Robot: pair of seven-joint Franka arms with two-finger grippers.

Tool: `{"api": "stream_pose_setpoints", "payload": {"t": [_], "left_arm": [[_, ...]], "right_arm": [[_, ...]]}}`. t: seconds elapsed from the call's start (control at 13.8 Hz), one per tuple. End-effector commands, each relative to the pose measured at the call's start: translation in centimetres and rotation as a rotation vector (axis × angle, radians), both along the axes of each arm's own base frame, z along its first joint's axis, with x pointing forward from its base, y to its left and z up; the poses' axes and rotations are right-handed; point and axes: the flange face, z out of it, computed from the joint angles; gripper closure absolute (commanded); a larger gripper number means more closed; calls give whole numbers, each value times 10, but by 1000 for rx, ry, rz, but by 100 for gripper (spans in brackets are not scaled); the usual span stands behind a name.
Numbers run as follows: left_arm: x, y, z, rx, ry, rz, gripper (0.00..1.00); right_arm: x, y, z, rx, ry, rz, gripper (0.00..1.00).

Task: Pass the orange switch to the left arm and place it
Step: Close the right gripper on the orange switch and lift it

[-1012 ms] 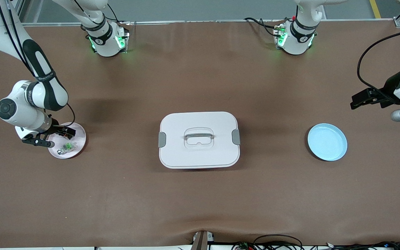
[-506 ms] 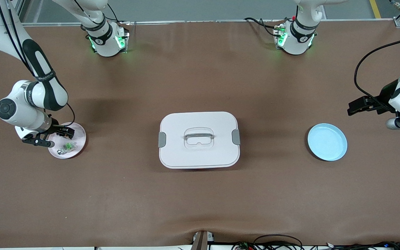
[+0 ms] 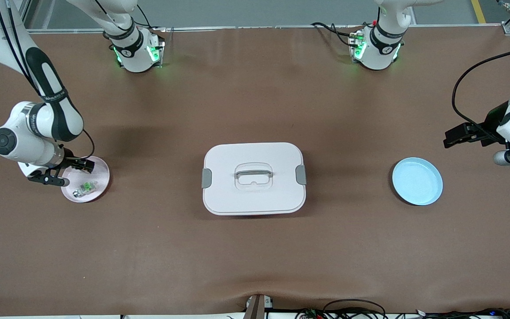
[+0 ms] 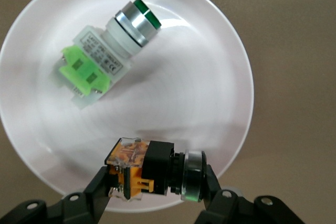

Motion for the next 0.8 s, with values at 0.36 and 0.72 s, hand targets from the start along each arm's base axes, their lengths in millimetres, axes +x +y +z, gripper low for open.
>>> {"api": "stream_pose_setpoints", "payload": {"t": [0.36,0.72], "left_arm": [[3,2,4,19,-20,-1,0],[3,-2,5,18,-21,-4,0]], "right_arm": [[27,5,123,48,148,-20,72],[52,56,199,123,208,8,76]]}}
